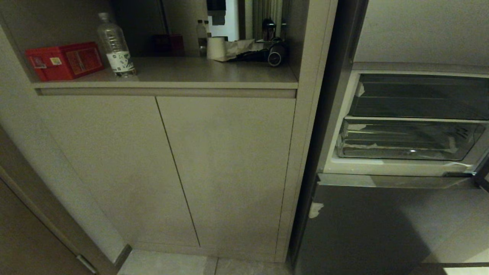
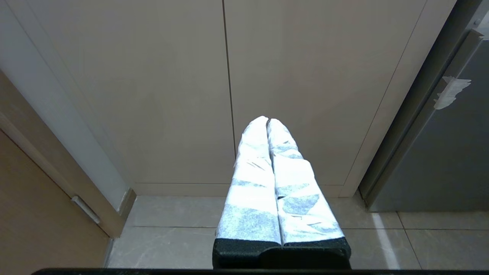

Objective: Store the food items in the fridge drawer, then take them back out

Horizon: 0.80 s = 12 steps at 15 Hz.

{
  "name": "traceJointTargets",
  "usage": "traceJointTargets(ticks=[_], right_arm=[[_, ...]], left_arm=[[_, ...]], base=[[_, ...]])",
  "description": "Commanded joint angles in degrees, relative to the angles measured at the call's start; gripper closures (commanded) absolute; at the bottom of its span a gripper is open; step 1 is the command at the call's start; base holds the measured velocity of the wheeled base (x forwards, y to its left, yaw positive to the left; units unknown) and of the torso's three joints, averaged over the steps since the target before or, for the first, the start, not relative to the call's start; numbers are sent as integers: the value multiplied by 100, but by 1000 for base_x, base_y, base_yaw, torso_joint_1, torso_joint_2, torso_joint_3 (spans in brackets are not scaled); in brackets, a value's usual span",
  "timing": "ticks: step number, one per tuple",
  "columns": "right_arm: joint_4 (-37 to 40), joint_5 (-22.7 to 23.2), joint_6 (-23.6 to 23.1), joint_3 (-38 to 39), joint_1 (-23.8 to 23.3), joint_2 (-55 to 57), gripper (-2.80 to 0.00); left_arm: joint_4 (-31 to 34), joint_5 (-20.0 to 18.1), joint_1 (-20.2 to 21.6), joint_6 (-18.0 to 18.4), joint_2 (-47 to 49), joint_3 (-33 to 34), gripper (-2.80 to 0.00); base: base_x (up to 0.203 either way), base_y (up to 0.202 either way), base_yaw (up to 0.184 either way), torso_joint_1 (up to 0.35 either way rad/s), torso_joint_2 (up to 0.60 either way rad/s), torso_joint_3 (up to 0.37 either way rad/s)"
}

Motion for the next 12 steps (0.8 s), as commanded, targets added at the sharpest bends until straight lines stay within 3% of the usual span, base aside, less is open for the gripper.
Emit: traceJointTargets(ticks=[1, 5, 6, 7, 12], right_arm=[[4, -22, 7, 67, 0, -1, 0], [38, 34, 102, -496, 0, 731, 0], [24, 50, 173, -681, 0, 1250, -203], [-12, 76, 258, -866, 3, 1794, -280], [-1376, 603, 648, -1555, 14, 4894, -280]], left_arm=[[1, 1, -4, -4, 9, -1, 0], [1, 1, 2, 3, 9, -1, 0], [1, 1, -4, 5, 9, -1, 0], [1, 1, -4, 3, 9, -1, 0], [1, 1, 4, 4, 9, -1, 0]], base=[[0, 0, 0, 0, 0, 0], [0, 0, 0, 0, 0, 0], [0, 0, 0, 0, 0, 0], [0, 0, 0, 0, 0, 0], [0, 0, 0, 0, 0, 0]])
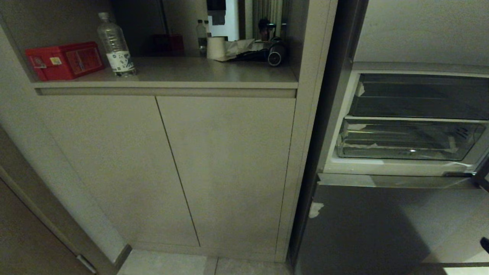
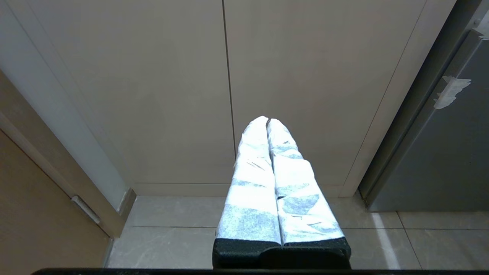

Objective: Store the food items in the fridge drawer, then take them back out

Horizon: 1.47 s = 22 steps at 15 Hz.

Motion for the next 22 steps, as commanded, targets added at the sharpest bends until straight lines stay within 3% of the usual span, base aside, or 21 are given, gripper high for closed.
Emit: traceJointTargets(ticks=[1, 7, 13, 18, 22], right_arm=[[-812, 160, 47, -251, 4, 2156, -280], [-3720, 368, 42, -554, 14, 5364, -280], [-6114, 352, -245, -1110, 23, 7295, -280], [-6901, -71, -316, -2418, 24, 8667, -280], [-6983, -117, -310, -3197, 24, 9229, -280]], left_arm=[[1, 1, 0, 2, 9, -1, 0], [1, 1, 2, 2, 9, -1, 0], [1, 1, 8, 2, 9, -1, 0], [1, 1, 0, -1, 9, -1, 0], [1, 1, 0, -1, 9, -1, 0]], base=[[0, 0, 0, 0, 0, 0], [0, 0, 0, 0, 0, 0], [0, 0, 0, 0, 0, 0], [0, 0, 0, 0, 0, 0], [0, 0, 0, 0, 0, 0]])
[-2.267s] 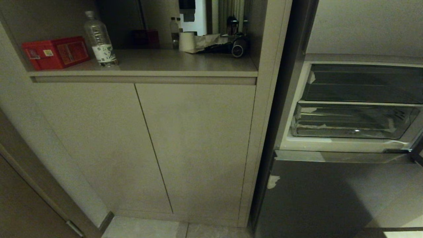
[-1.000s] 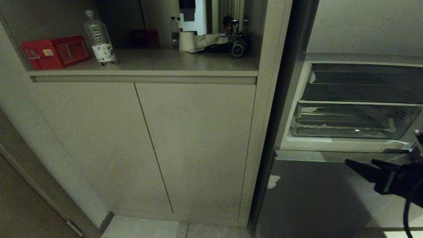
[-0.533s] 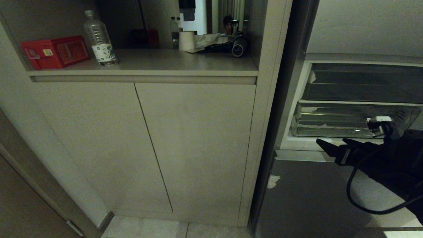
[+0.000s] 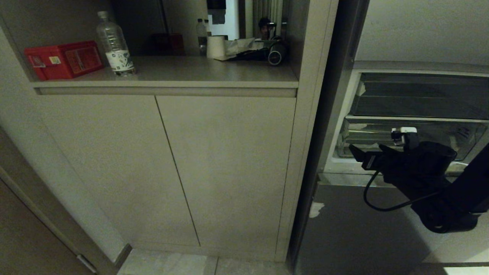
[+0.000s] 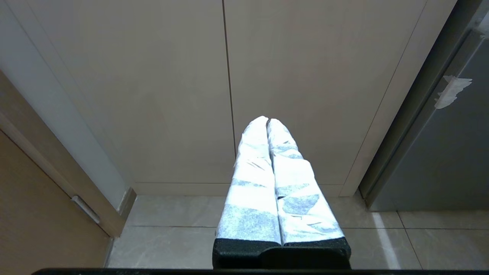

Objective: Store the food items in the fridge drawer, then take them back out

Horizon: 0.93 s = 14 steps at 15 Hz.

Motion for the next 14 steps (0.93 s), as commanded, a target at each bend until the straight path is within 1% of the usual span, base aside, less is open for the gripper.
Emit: traceJointTargets(ticks=[1, 5, 14], right_arm=[[-52, -2, -1, -464, 1, 473, -280], [-27, -214, -37, -944, 1, 645, -280], [96, -222, -116, -1264, 61, 671, -280]], left_arm=[[1, 1, 0, -4, 9, -1, 0], [1, 1, 3, 4, 9, -1, 0], [1, 1, 0, 4, 9, -1, 0]], base=[[0, 0, 0, 0, 0, 0], [0, 0, 0, 0, 0, 0], [0, 0, 0, 0, 0, 0]])
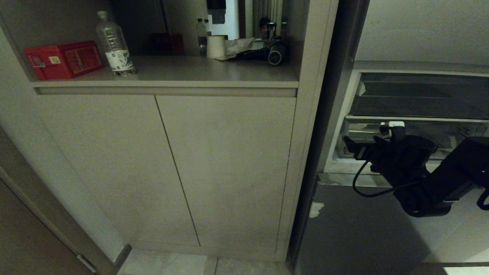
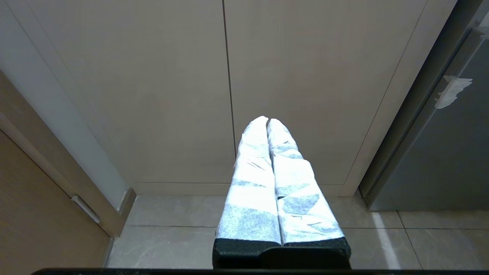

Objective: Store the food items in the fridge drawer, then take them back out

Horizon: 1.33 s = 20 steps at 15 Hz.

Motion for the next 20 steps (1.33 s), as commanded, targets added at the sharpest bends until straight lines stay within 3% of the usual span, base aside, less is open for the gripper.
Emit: traceJointTargets(ticks=[1, 19, 20], right_arm=[[1, -1, 6, -83, 41, 23, -280], [252, -230, 6, -843, 148, 461, -280], [252, -237, 6, -843, 148, 453, 0]], left_arm=[[1, 1, -4, -5, 9, -1, 0], [1, 1, -4, 3, 9, -1, 0], [1, 1, -4, 3, 9, -1, 0]], base=[[0, 0, 0, 0, 0, 0], [0, 0, 0, 0, 0, 0], [0, 0, 0, 0, 0, 0]])
